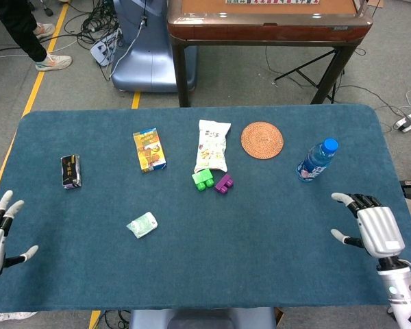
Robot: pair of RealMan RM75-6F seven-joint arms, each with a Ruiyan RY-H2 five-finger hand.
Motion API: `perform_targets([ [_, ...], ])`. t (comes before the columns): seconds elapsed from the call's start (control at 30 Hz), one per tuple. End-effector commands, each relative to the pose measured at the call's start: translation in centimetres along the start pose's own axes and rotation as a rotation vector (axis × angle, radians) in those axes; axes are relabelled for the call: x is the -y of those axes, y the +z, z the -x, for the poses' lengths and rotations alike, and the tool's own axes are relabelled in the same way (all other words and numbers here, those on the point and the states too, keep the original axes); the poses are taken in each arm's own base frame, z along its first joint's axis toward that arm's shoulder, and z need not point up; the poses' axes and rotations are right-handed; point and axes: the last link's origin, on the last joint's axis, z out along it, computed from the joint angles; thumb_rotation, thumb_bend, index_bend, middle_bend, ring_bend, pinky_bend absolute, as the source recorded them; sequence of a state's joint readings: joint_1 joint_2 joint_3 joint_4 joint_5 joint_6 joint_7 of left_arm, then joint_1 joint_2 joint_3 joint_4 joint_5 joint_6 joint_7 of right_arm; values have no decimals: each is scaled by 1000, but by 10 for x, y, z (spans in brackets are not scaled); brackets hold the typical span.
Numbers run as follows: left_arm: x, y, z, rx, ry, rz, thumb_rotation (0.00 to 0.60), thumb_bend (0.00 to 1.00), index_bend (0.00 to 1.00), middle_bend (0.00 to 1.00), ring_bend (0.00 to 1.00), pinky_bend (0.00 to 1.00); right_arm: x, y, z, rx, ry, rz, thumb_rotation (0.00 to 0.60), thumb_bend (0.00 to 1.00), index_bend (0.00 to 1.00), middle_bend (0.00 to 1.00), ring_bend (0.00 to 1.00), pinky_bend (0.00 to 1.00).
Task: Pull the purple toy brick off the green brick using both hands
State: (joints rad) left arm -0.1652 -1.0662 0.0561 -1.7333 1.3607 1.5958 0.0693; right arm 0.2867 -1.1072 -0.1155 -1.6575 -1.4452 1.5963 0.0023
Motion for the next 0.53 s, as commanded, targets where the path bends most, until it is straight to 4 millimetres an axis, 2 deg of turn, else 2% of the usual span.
perform_targets([
  [0.03,3,-5,6,22,5,-4,600,0,149,0,0,207,-7,-10,-3,-11,-2,29,600,0,301,354,298,322],
  [0.53,-7,-3,14,30,23,45,600,0,150,0,0,208,-14,-27,-4,-15,14,64,600,0,314,354,298,322],
])
